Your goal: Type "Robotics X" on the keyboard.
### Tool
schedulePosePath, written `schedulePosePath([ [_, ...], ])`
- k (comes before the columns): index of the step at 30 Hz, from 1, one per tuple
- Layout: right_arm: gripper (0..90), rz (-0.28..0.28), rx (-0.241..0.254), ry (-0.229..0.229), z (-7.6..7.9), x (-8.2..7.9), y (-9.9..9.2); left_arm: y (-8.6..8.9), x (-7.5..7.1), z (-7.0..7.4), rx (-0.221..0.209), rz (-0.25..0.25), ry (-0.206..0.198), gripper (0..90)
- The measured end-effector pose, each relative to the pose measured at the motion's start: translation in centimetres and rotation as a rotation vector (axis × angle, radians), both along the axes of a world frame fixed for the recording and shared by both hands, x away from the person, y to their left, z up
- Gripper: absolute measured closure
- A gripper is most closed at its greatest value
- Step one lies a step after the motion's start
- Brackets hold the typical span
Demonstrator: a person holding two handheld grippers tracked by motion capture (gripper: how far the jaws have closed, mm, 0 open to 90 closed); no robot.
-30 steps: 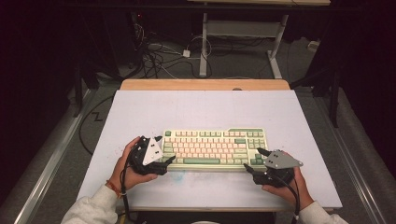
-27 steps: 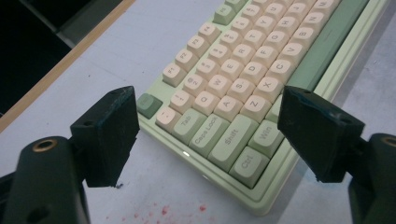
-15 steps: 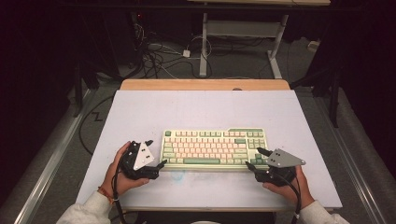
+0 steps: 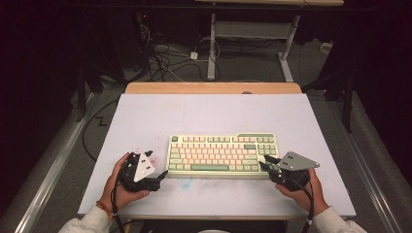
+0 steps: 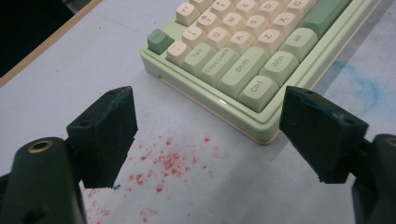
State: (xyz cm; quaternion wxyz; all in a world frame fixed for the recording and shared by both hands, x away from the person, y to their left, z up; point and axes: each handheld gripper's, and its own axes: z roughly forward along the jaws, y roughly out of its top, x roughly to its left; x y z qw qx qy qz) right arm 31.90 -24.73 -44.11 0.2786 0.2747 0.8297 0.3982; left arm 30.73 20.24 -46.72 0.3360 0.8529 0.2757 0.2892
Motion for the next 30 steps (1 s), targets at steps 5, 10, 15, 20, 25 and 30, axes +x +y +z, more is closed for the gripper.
schedulePosePath([
  [5, 88.2, 0.011, -0.037, 0.007, 0.2, 0.2, 0.4, 0.5, -0.2, -0.3, -0.001, 0.004, 0.018, 18.4],
  [10, 90.0, 0.026, -0.040, 0.010, 0.6, 0.4, 1.0, 0.8, -0.3, -0.5, 0.003, 0.009, 0.029, 18.4],
  [15, 90.0, 0.032, -0.030, 0.011, 1.0, 0.9, 1.5, 0.4, -0.2, -0.8, 0.032, 0.021, 0.036, 18.3],
  [20, 90.0, 0.039, -0.044, 0.031, 1.0, 1.3, 2.0, 0.3, -0.2, -0.8, 0.029, 0.017, 0.040, 18.4],
  [25, 90.0, 0.040, -0.057, 0.037, 1.1, 2.1, 2.3, 0.3, -0.1, -0.9, 0.021, 0.013, 0.046, 18.4],
  [30, 90.0, 0.048, -0.062, 0.048, 1.1, 2.8, 2.7, 0.2, -0.1, -1.0, 0.034, 0.011, 0.048, 18.4],
])
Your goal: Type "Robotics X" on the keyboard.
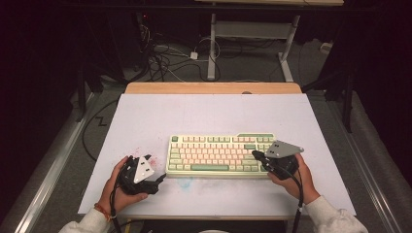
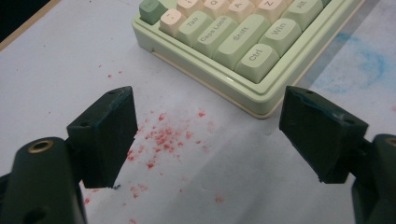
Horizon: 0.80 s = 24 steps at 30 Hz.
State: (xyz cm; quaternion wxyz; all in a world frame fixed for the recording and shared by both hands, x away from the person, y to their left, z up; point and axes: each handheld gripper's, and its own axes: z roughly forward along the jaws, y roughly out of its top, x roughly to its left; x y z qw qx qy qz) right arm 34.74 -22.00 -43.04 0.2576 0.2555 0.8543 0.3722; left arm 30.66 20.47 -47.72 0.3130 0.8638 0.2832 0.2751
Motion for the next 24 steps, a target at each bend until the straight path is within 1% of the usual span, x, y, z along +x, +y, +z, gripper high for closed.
schedulePosePath([
  [3, 90.0, 0.004, -0.016, 0.013, -0.3, 0.5, 0.5, 0.0, 0.0, 0.0, -0.004, 0.001, 0.001, 18.4],
  [8, 90.0, 0.007, -0.034, 0.040, -1.1, 1.4, 0.9, 0.1, 0.0, 0.0, -0.002, 0.001, 0.002, 18.4],
  [11, 90.0, 0.008, -0.041, 0.052, -1.4, 1.4, 1.0, 0.1, 0.0, 0.0, 0.000, -0.002, 0.005, 18.5],
  [13, 90.0, 0.011, -0.049, 0.055, -1.6, 1.4, 1.1, 0.0, 0.0, 0.0, 0.010, -0.002, 0.005, 18.5],
  [17, 90.0, 0.015, -0.061, 0.064, -2.1, 1.4, 1.1, 0.0, 0.0, 0.0, 0.011, -0.003, 0.005, 18.4],
  [24, 90.0, 0.014, -0.059, 0.075, -2.4, 1.4, 0.9, 0.0, 0.1, -0.1, 0.018, -0.007, 0.012, 18.4],
])
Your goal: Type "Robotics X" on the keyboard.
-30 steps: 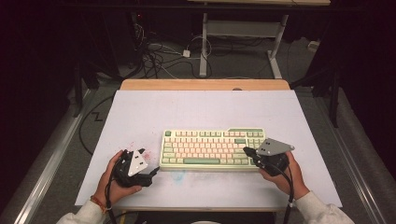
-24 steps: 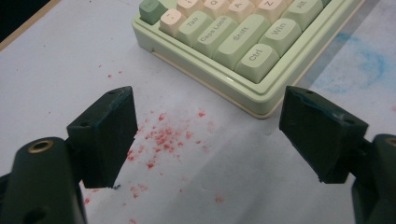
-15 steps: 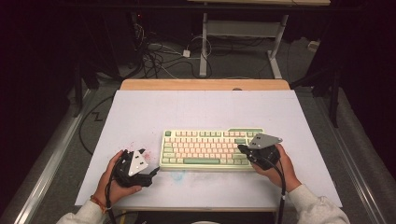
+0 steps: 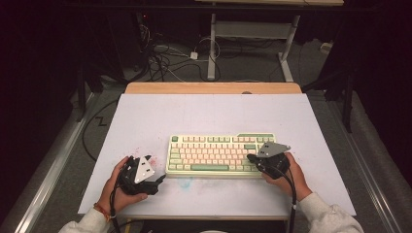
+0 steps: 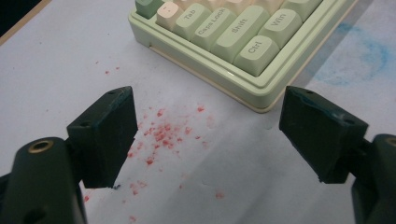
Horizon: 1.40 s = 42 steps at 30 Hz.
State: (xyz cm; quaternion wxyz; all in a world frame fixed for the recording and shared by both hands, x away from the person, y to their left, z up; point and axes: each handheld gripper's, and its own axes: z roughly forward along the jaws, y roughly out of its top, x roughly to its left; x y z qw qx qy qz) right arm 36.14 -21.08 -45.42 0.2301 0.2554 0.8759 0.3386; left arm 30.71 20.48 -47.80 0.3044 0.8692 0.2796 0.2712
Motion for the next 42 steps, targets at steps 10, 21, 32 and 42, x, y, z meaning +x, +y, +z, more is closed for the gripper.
schedulePosePath([
  [10, 90.0, 0.004, -0.010, 0.008, -0.5, -0.4, -0.1, -0.1, -0.1, 0.1, 0.001, 0.000, -0.001, 18.6],
  [21, 90.0, -0.006, 0.003, -0.001, -0.7, -0.7, -0.4, 0.4, -0.4, 1.1, -0.091, -0.030, 0.017, 39.1],
  [32, 90.0, -0.010, 0.008, -0.004, -0.8, -0.7, -0.4, 1.0, -0.1, 1.6, -0.144, -0.028, 0.065, 76.5],
  [42, 90.0, -0.010, 0.003, -0.011, -0.9, -0.8, -0.4, 1.0, -0.2, 1.9, -0.141, -0.038, 0.066, 87.7],
])
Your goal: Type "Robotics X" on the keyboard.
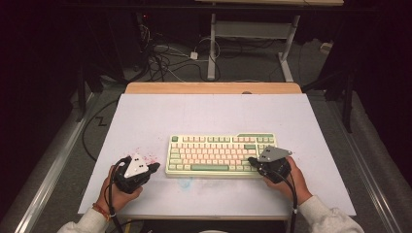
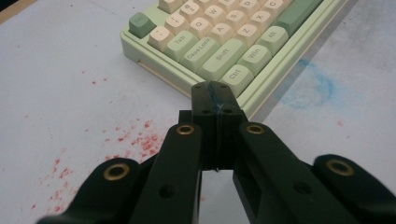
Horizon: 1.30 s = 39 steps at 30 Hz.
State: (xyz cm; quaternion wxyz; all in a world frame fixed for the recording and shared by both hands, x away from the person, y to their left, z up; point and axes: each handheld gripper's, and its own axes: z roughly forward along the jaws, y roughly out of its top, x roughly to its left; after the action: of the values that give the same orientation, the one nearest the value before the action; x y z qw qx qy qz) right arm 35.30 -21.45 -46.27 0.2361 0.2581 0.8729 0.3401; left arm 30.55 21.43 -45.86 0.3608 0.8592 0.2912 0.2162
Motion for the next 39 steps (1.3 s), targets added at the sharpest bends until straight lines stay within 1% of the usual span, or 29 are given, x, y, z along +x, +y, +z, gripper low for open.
schedulePosePath([
  [2, 90.0, -0.001, 0.001, 0.000, 0.0, 0.0, 0.0, 0.0, 0.0, 0.1, -0.007, -0.002, 0.005, 87.7],
  [4, 90.0, -0.003, 0.006, 0.002, 0.0, 0.0, 0.0, 0.0, 0.0, 0.3, -0.008, 0.000, -0.002, 87.7],
  [5, 90.0, -0.004, 0.006, 0.002, 0.0, 0.0, 0.0, 0.0, 0.0, 0.4, -0.009, -0.002, 0.005, 87.8],
  [7, 90.0, -0.005, 0.007, 0.003, 0.0, 0.0, 0.0, -0.1, 0.0, 0.5, -0.002, -0.003, 0.003, 87.7],
  [13, 90.0, -0.003, 0.013, 0.003, -0.1, 0.0, -0.1, -0.1, 0.3, 0.9, -0.004, -0.006, 0.026, 87.7],
  [17, 90.0, -0.003, 0.013, 0.002, -0.1, 0.0, -0.1, -0.3, 0.6, 1.1, 0.001, -0.006, 0.027, 87.7],
  [20, 90.0, -0.003, 0.014, 0.003, -0.1, 0.0, -0.1, -0.6, 0.8, 1.3, 0.009, -0.018, 0.028, 87.7],
  [22, 90.0, -0.004, 0.014, 0.003, -0.1, 0.0, -0.1, -0.9, 0.9, 1.4, 0.016, -0.034, 0.030, 87.8],
  [26, 90.0, -0.005, 0.013, 0.002, -0.1, 0.0, 0.0, -1.7, 1.4, 1.6, 0.032, -0.057, 0.027, 87.8],
  [32, 90.0, -0.003, 0.014, 0.001, -0.1, 0.0, 0.0, -2.7, 2.3, 1.8, 0.033, -0.080, 0.029, 87.8],
  [35, 90.0, -0.003, 0.015, 0.000, -0.1, 0.0, -0.1, -3.1, 2.5, 1.8, 0.037, -0.085, 0.036, 87.8],
  [39, 90.0, -0.004, 0.009, -0.003, -0.1, 0.0, 0.0, -3.7, 2.9, 1.9, 0.040, -0.103, 0.039, 87.8],
])
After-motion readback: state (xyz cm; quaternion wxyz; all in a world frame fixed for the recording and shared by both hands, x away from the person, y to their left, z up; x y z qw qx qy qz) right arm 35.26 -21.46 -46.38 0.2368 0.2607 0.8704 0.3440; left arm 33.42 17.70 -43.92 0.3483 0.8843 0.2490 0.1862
